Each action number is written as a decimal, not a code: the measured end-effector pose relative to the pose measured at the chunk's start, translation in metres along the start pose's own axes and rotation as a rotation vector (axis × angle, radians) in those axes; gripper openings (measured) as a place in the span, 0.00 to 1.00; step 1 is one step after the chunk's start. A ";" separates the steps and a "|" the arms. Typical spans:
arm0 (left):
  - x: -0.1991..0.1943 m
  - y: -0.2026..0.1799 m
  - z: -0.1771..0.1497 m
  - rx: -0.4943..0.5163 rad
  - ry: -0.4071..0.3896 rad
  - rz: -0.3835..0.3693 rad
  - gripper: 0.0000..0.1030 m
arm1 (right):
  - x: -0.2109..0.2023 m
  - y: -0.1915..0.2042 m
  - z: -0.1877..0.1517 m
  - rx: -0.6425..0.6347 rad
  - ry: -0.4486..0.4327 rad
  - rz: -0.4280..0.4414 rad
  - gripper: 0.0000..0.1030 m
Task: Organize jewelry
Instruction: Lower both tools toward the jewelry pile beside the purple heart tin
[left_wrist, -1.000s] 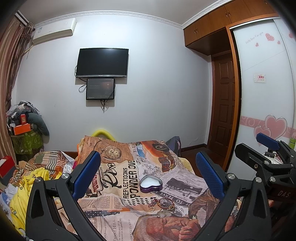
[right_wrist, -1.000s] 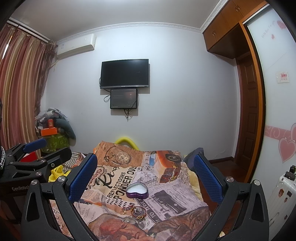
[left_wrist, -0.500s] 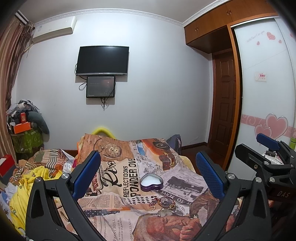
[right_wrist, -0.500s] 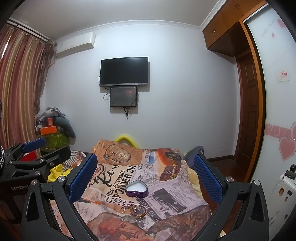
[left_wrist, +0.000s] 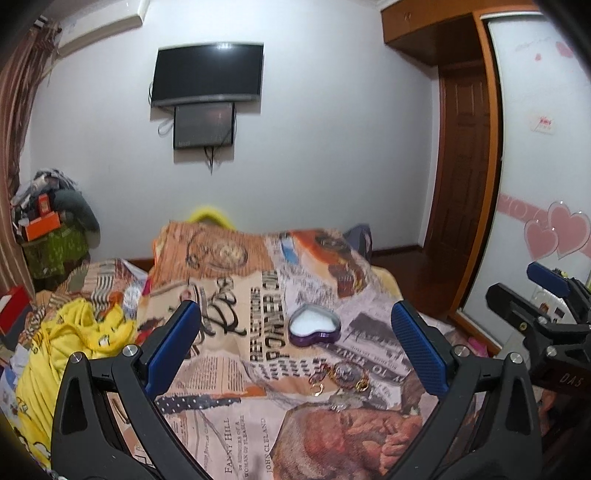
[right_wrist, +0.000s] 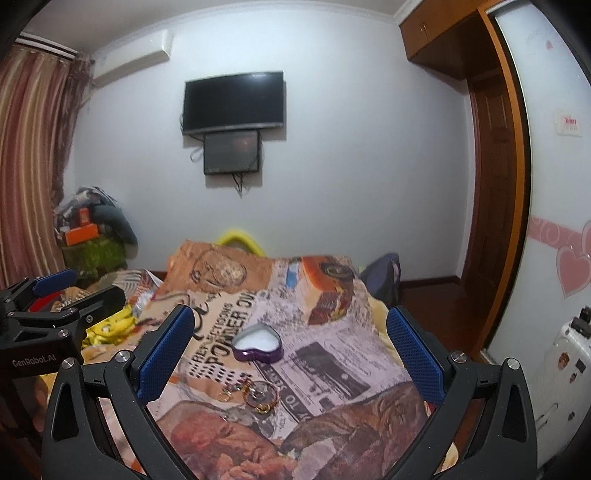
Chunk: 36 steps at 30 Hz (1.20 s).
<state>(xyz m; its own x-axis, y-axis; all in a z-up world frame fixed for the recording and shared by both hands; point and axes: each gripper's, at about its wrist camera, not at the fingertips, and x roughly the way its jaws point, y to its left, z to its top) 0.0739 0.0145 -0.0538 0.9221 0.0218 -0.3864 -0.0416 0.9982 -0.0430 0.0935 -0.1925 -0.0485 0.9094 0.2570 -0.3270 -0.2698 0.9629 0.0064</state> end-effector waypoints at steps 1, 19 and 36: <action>0.006 0.001 -0.001 -0.003 0.016 0.001 1.00 | 0.003 -0.003 -0.002 0.006 0.013 -0.002 1.00; 0.118 0.017 -0.041 -0.014 0.298 -0.010 0.91 | 0.080 -0.019 -0.043 -0.008 0.293 0.023 1.00; 0.165 0.007 -0.092 0.018 0.525 -0.106 0.49 | 0.135 -0.018 -0.098 0.025 0.569 0.184 0.53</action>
<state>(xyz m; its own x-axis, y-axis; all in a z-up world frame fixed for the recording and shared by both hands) 0.1904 0.0197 -0.2027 0.6039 -0.1054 -0.7901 0.0517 0.9943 -0.0931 0.1903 -0.1834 -0.1858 0.5342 0.3415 -0.7733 -0.3929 0.9103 0.1305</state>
